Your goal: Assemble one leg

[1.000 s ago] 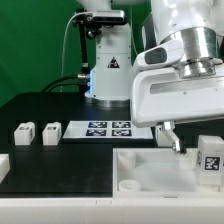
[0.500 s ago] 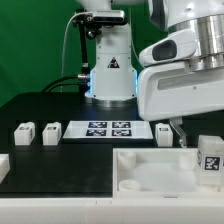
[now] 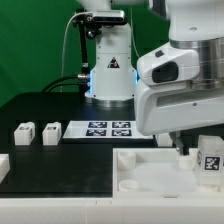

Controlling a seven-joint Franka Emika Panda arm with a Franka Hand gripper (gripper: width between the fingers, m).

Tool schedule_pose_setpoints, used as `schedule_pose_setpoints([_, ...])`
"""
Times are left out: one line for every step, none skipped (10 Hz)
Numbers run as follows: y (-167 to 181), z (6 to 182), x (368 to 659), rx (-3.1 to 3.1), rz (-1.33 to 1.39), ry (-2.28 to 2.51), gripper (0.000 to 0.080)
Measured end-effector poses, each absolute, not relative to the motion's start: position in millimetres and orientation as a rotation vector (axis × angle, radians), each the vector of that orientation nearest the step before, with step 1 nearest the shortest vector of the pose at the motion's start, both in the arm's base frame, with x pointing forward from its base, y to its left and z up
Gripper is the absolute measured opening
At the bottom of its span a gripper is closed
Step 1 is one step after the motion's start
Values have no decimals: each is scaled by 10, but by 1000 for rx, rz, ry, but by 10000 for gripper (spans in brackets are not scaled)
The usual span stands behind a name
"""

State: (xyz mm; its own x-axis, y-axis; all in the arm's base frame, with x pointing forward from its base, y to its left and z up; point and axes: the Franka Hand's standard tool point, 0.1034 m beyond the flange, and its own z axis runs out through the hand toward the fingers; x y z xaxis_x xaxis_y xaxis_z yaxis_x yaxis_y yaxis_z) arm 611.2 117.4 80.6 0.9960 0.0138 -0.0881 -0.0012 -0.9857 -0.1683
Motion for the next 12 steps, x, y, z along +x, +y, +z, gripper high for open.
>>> schedule_pose_setpoints([1177, 782, 6121, -2972, 119, -10, 649])
schedule_pose_setpoints([1186, 757, 6121, -2975, 97, -11, 649])
schedule_pose_setpoints([1187, 758, 6119, -2974, 101, 8, 649])
schedule_pose_setpoints([1187, 757, 6119, -2975, 104, 40, 529])
schedule_pose_setpoints([1185, 757, 6119, -2975, 104, 41, 389])
schedule_pose_setpoints([1170, 756, 6123, -2976, 109, 124, 296])
schedule_pose_setpoints([1176, 756, 6122, -2964, 125, 311, 296])
schedule_pose_setpoints([1180, 756, 6122, -2948, 137, 465, 296])
schedule_pose_setpoints([1186, 756, 6121, -2920, 151, 638, 296])
schedule_pose_setpoints([1187, 740, 6146, -2867, 149, 844, 296])
schedule_pose_setpoints([1217, 755, 6203, -2767, 121, 1122, 296])
schedule_pose_setpoints([1227, 735, 6221, -2643, 95, 1388, 296])
